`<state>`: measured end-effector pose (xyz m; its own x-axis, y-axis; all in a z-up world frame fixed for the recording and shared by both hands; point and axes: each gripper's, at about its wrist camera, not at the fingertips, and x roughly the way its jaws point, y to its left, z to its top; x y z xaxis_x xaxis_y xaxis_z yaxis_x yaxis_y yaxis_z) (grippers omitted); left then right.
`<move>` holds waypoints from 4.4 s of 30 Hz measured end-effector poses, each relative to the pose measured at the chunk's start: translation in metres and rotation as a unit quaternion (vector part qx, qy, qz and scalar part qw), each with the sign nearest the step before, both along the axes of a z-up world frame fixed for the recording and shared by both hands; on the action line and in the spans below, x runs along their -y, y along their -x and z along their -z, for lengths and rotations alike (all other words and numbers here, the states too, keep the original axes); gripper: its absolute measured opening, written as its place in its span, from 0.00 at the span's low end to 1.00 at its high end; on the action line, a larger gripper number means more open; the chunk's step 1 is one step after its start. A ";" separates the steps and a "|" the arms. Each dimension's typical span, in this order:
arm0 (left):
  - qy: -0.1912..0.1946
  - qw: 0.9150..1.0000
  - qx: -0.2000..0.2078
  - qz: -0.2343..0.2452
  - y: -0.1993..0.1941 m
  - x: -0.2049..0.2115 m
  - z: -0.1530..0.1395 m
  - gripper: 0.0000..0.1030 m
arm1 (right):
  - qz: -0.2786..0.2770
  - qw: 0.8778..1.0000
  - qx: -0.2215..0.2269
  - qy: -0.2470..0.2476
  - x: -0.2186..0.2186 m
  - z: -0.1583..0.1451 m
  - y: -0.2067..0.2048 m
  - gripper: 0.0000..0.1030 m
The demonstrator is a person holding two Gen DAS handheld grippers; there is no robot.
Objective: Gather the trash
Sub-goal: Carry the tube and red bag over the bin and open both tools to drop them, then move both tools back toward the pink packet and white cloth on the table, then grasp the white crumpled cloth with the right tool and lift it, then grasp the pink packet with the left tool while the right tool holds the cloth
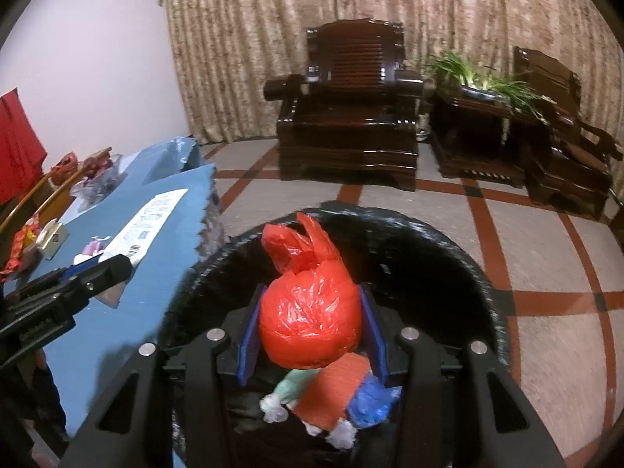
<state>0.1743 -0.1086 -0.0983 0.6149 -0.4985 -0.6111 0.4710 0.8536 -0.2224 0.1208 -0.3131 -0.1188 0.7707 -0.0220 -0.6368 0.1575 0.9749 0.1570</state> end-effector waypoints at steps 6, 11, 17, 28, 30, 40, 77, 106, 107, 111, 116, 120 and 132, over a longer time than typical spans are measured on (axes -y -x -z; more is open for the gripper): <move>-0.005 0.999 -0.008 0.034 0.000 0.029 0.011 0.36 | 0.016 1.000 -0.006 -0.004 0.013 0.008 0.004 0.46; -0.003 0.999 -0.011 0.038 -0.002 0.028 0.015 0.56 | 0.031 0.999 -0.008 -0.004 0.021 0.010 0.006 0.64; -0.007 1.000 0.001 0.016 -0.003 0.011 0.012 0.76 | 0.045 0.999 -0.003 -0.002 0.022 0.009 0.009 0.94; -0.015 0.999 0.007 -0.050 -0.005 -0.044 0.004 0.88 | 0.020 1.000 -0.006 0.005 -0.002 0.003 -0.002 0.94; -0.017 0.998 0.008 -0.063 -0.005 -0.056 0.003 0.88 | 0.012 1.000 -0.005 0.007 -0.011 0.001 -0.005 0.94; -0.026 0.987 0.011 -0.159 -0.003 -0.152 0.000 0.88 | -0.064 0.998 0.015 0.019 -0.076 -0.018 -0.037 0.94; -0.062 0.932 -0.007 -0.358 -0.043 -0.384 0.044 0.88 | -0.276 0.961 -0.022 0.014 -0.367 0.045 -0.195 0.94; -0.060 0.937 -0.022 -0.344 -0.069 -0.376 0.061 0.88 | -0.355 0.932 -0.059 -0.033 -0.375 0.063 -0.200 0.35; -0.059 0.938 -0.022 -0.340 -0.072 -0.372 0.061 0.88 | -0.352 0.933 -0.057 -0.033 -0.371 0.061 -0.201 0.35; -0.056 0.943 -0.020 -0.327 -0.084 -0.358 0.059 0.88 | -0.331 0.942 -0.047 -0.028 -0.350 0.053 -0.207 0.35; -0.057 0.951 -0.018 -0.303 -0.106 -0.334 0.061 0.88 | -0.302 0.952 -0.040 -0.015 -0.326 0.048 -0.221 0.35; -0.059 0.955 -0.025 -0.290 -0.125 -0.319 0.067 0.88 | -0.290 0.956 -0.039 -0.013 -0.314 0.048 -0.228 0.35; -0.062 0.962 -0.073 -0.257 -0.157 -0.297 0.088 0.52 | -0.277 0.960 -0.041 -0.023 -0.296 0.055 -0.228 0.35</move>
<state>0.3313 0.1880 -0.1868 0.6635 -0.0704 -0.7448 -0.0484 0.9894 -0.1367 0.3487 -0.0174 -0.1735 0.6037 0.4061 -0.6861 -0.3699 0.9050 0.2101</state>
